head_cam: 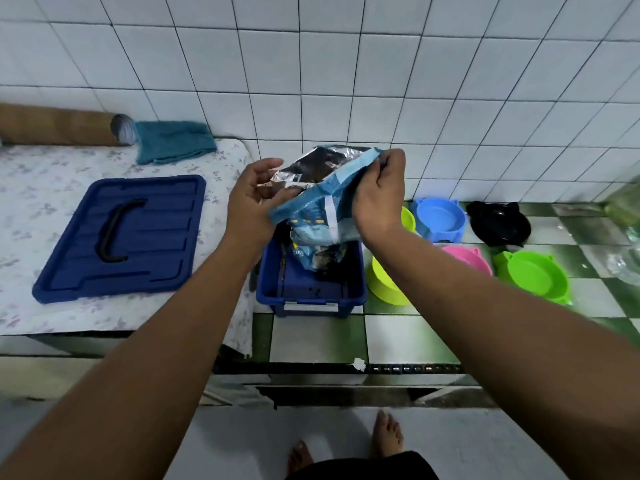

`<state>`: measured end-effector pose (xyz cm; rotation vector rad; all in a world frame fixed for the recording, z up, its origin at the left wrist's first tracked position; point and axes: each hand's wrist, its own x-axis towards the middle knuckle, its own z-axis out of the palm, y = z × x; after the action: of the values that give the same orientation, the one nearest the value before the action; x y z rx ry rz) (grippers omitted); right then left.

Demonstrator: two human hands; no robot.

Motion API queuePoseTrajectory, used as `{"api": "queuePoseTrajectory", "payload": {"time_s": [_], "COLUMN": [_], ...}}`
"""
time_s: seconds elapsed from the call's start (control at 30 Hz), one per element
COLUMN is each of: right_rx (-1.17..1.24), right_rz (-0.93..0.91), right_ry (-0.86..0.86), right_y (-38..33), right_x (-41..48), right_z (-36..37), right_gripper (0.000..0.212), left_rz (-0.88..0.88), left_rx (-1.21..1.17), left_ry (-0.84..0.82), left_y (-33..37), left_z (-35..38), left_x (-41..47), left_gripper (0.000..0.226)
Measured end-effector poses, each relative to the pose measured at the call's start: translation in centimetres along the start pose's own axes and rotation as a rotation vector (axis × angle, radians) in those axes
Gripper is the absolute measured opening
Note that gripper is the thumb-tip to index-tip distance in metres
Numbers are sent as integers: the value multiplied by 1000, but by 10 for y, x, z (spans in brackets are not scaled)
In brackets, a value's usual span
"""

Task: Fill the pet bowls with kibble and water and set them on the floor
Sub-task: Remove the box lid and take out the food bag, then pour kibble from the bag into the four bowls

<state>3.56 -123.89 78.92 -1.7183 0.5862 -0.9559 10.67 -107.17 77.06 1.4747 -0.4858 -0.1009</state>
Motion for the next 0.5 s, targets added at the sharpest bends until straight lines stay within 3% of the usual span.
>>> {"api": "queuePoseTrajectory", "payload": {"time_s": [0.13, 0.27, 0.37, 0.5], "right_rx": [-8, 30, 24, 4], "right_rz": [-12, 33, 47, 72], "right_ry": [68, 131, 146, 177], "right_y": [-22, -16, 0, 32], "right_x": [27, 48, 63, 87], "right_z": [-24, -53, -82, -124], "right_gripper": [11, 11, 11, 10], "left_rz": [56, -38, -119, -146], "left_rx": [2, 9, 29, 51], "left_ry": [-23, -99, -197, -208], "left_y": [5, 0, -12, -26], "left_z": [32, 73, 111, 178], "left_x": [6, 3, 0, -6], "left_gripper": [45, 27, 39, 16]}}
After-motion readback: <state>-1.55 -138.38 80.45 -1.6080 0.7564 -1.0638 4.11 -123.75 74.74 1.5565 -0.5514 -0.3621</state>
